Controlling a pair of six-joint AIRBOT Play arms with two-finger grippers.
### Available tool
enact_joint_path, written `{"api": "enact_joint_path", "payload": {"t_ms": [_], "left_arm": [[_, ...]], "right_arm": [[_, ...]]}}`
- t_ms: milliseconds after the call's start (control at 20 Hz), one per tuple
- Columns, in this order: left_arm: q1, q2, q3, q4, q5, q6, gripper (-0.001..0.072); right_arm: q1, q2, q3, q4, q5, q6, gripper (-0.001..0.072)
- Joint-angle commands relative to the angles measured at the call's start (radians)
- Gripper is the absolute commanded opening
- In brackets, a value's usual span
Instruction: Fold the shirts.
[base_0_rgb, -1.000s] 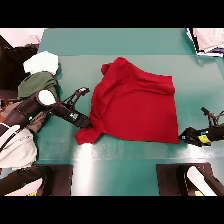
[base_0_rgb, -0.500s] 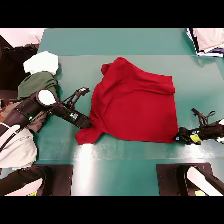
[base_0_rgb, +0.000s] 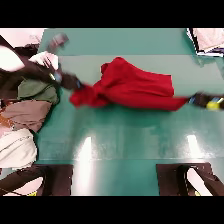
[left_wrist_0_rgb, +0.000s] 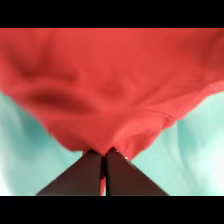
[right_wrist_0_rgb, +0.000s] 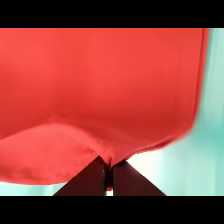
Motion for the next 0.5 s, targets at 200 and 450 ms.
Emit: {"api": "enact_joint_path", "payload": {"t_ms": [200,450], "left_arm": [[0.023,0.06,0.798,0.04,0.062,-0.011,0.0024],[0.023,0.269,0.758,0.019,0.241,-0.012,0.0024]], "right_arm": [[0.025,0.084,0.684,0.085,-0.078,0.028,0.0009],[0.025,0.084,0.965,0.073,-0.051,0.032,0.0009]]}}
